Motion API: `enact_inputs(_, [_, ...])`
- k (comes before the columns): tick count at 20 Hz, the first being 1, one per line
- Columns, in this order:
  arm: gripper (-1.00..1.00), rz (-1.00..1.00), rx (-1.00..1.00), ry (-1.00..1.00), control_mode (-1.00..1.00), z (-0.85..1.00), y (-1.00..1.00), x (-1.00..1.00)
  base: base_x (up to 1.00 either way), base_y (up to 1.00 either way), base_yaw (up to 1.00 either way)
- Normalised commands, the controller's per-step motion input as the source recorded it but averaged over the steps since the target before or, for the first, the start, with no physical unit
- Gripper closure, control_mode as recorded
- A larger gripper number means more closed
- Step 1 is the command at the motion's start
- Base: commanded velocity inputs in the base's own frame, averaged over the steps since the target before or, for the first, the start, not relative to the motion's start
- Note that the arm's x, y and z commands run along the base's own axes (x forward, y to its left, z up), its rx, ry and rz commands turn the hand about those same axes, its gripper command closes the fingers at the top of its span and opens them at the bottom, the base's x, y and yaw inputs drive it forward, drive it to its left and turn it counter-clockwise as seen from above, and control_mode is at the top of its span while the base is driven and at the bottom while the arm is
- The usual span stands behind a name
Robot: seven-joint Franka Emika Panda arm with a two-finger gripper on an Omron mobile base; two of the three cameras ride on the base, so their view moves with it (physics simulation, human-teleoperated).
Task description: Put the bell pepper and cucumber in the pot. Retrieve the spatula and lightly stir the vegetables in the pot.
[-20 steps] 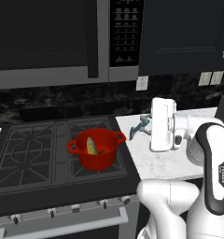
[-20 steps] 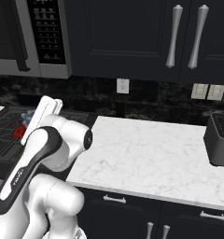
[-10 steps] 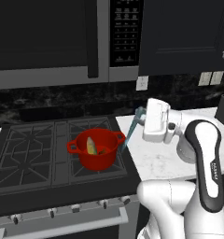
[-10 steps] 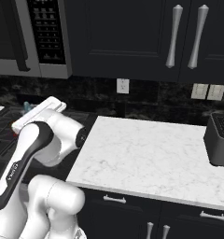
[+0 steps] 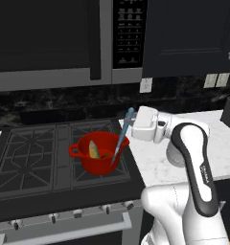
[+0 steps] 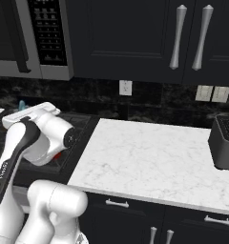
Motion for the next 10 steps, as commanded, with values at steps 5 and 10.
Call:
enact_inputs(5, [1.0, -0.04, 0.06, 0.02, -1.0, -0.23, 0.16, 0.28, 0.0, 0.0, 0.0])
enact_inputs(10, [1.0, -0.05, 0.12, 0.1, -1.0, -0.02, 0.11, 0.47, 0.0, 0.0, 0.0])
